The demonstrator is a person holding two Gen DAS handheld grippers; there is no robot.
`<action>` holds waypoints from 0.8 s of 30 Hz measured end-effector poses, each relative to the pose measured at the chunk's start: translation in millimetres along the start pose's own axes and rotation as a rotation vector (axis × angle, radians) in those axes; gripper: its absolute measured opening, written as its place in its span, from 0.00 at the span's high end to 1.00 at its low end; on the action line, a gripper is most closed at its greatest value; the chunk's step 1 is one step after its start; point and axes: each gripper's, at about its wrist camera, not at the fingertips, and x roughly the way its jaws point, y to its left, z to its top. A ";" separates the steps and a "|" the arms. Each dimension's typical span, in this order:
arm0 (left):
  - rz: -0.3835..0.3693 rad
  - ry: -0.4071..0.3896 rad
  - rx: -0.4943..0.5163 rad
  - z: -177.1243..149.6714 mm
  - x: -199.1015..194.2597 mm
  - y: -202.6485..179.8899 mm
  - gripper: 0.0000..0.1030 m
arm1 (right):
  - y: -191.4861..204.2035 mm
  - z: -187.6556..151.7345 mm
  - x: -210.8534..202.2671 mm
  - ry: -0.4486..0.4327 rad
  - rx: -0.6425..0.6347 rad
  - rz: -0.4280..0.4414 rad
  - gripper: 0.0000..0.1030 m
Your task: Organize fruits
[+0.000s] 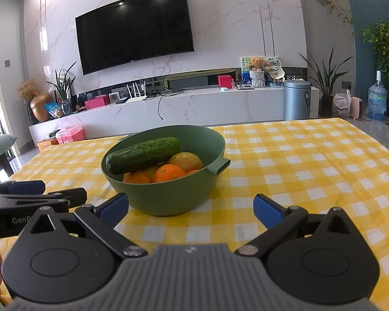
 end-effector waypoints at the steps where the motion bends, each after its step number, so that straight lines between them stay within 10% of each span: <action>1: -0.001 0.000 -0.001 0.2 0.1 -0.1 0.12 | 0.1 0.0 0.0 0.000 0.000 0.000 0.04; 24: 0.003 -0.002 -0.011 -1.1 -0.8 3.4 0.12 | 0.2 -2.0 1.7 0.003 -0.006 0.003 0.04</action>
